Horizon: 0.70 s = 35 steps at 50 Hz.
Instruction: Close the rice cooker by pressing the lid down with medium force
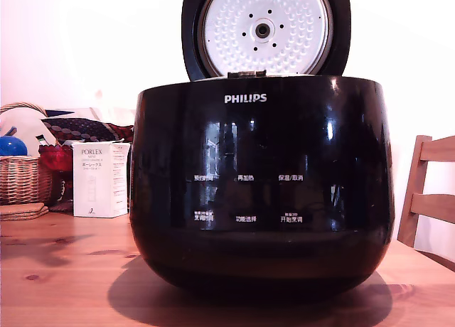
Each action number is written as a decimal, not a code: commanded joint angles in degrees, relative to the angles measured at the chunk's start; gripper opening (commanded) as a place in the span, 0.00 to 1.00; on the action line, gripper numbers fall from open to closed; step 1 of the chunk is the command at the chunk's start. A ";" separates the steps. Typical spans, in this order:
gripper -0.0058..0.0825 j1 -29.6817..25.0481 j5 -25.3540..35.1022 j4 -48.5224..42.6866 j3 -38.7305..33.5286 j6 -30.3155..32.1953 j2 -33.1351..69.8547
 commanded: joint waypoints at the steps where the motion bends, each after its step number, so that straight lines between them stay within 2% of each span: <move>1: 0.04 -0.04 -0.07 0.26 -1.33 -0.20 0.35; 17: 0.04 -0.02 -0.31 0.92 -1.33 -0.13 0.35; 35: 0.04 1.29 1.51 13.18 -1.11 0.39 0.50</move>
